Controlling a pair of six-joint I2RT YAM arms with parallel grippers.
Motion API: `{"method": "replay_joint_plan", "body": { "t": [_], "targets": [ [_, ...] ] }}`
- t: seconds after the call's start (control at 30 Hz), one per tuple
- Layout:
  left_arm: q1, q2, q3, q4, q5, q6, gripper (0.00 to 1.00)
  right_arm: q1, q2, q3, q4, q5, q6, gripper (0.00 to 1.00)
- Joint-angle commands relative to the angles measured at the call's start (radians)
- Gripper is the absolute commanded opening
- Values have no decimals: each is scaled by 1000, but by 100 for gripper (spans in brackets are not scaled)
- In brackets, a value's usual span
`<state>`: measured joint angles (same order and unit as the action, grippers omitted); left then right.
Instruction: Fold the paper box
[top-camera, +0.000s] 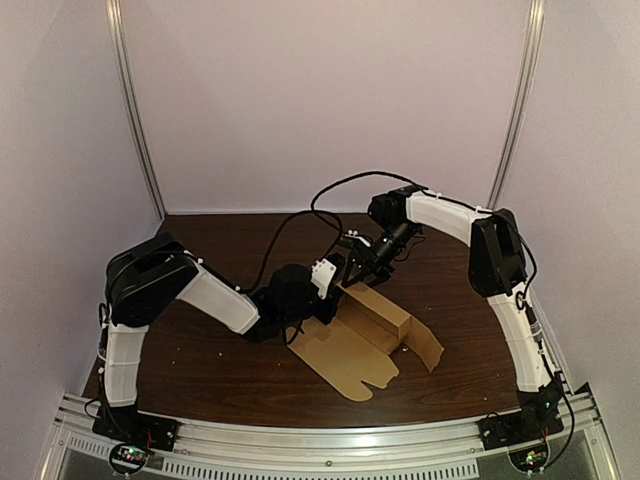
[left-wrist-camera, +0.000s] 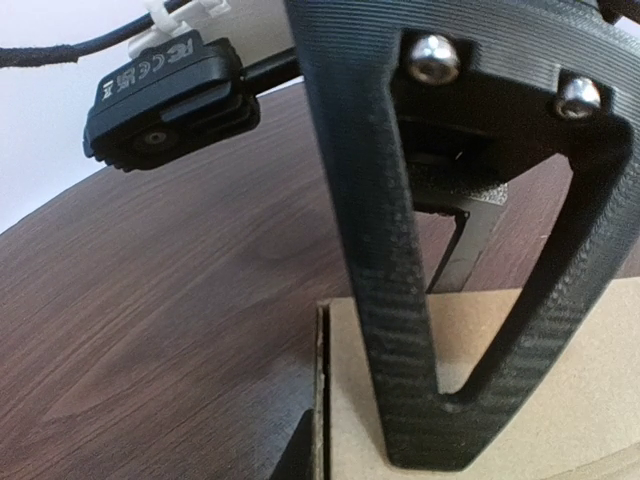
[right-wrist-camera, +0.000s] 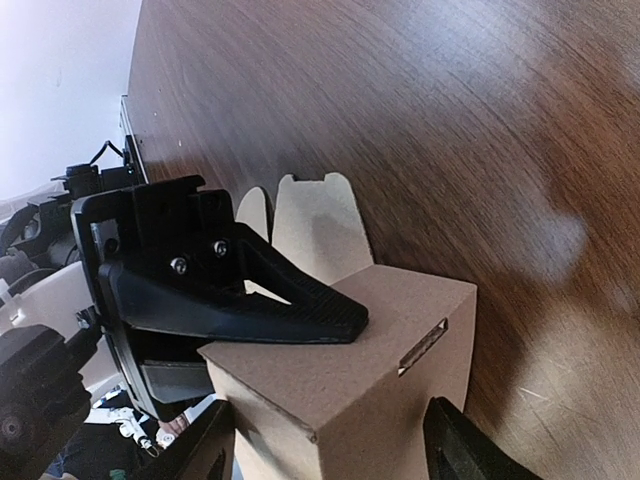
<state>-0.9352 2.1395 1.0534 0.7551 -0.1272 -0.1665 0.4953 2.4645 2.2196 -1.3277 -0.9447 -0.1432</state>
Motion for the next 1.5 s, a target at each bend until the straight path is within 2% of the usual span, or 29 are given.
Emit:
{"method": "replay_joint_plan", "body": {
  "t": [0.0, 0.27, 0.43, 0.53, 0.67, 0.8, 0.93, 1.07, 1.17, 1.33, 1.47],
  "targets": [
    [2, 10, -3, 28, 6, 14, 10, 5, 30, 0, 5, 61, 14, 65],
    [2, -35, -10, -22, 4, 29, 7, -19, -75, 56, -90, -20, -65, 67],
    [1, -129, 9, -223, -21, 39, 5, -83, -246, 0, -156, 2, -156, 69],
    [1, -181, -17, -272, -57, 31, 4, -134, -364, -131, -143, 48, -212, 69],
    [1, -229, -90, -259, -191, -13, 0, -190, -524, -402, -3, 171, -236, 68],
    [2, -269, -170, -253, -383, -131, 0, -198, -671, -641, 125, 330, -248, 67],
    [1, -295, -208, -289, -479, -253, 0, -199, -788, -826, 234, 405, -222, 67],
    [1, -312, -220, -337, -446, -277, 26, -199, -846, -941, 336, 455, -220, 67],
    [0, -405, -276, -413, -412, -278, 38, -198, -859, -984, 378, 490, -247, 66],
    [1, -649, -379, -616, -321, -226, 46, -197, -860, -1019, 436, 563, -290, 64],
    [0, -818, -362, -815, -182, -151, 47, -186, -841, -1019, 451, 600, -316, 61]
  ]
}}
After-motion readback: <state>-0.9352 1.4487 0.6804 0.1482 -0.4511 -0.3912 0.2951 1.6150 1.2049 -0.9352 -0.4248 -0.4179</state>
